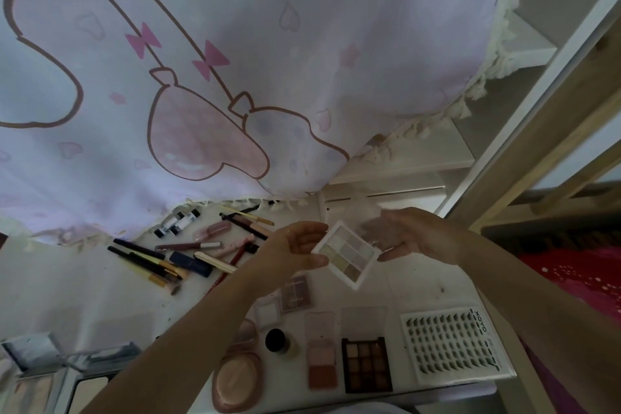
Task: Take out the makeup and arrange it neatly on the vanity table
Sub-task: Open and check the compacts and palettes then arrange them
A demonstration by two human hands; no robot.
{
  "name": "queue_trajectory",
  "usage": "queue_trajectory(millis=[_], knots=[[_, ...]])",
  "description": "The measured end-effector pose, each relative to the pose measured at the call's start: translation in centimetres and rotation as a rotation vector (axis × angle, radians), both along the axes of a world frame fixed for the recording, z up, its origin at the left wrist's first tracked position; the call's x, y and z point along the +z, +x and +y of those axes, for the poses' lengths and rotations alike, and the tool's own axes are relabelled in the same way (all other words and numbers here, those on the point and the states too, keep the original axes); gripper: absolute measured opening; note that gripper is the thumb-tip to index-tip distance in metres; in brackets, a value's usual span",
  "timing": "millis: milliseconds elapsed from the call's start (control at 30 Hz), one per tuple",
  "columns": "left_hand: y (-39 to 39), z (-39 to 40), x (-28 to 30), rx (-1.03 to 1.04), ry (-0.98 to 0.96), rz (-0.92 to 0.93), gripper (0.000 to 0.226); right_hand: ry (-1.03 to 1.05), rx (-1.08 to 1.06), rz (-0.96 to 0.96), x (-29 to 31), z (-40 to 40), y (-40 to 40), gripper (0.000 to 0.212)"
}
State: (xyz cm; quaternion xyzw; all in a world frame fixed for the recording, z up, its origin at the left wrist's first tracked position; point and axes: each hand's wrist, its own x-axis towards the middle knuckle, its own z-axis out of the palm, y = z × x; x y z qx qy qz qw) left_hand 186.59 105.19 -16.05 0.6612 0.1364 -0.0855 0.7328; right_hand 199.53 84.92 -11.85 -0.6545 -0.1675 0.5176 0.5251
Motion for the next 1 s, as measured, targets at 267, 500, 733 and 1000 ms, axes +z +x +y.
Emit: queue_trajectory(millis=[267,500,733,1000], knots=[[2.1,-1.1,-3.5,0.212,0.194,0.126,0.024,-0.19,-0.356,-0.157,-5.6,-1.1,-1.2,0.021],[3.7,-1.9,-6.7,-0.208,0.726,0.263,0.034,-0.366,-0.432,0.061,-8.6,-1.7,-2.6,0.027],[4.1,-2.1,-8.4,-0.4,0.957,0.385,0.04,-0.428,-0.482,0.014,-11.1,-1.8,-3.9,0.024],[2.3,-0.8,-8.2,-0.406,1.178,0.232,0.037,-0.811,-0.018,-0.931,-12.5,-3.2,-3.8,0.03]])
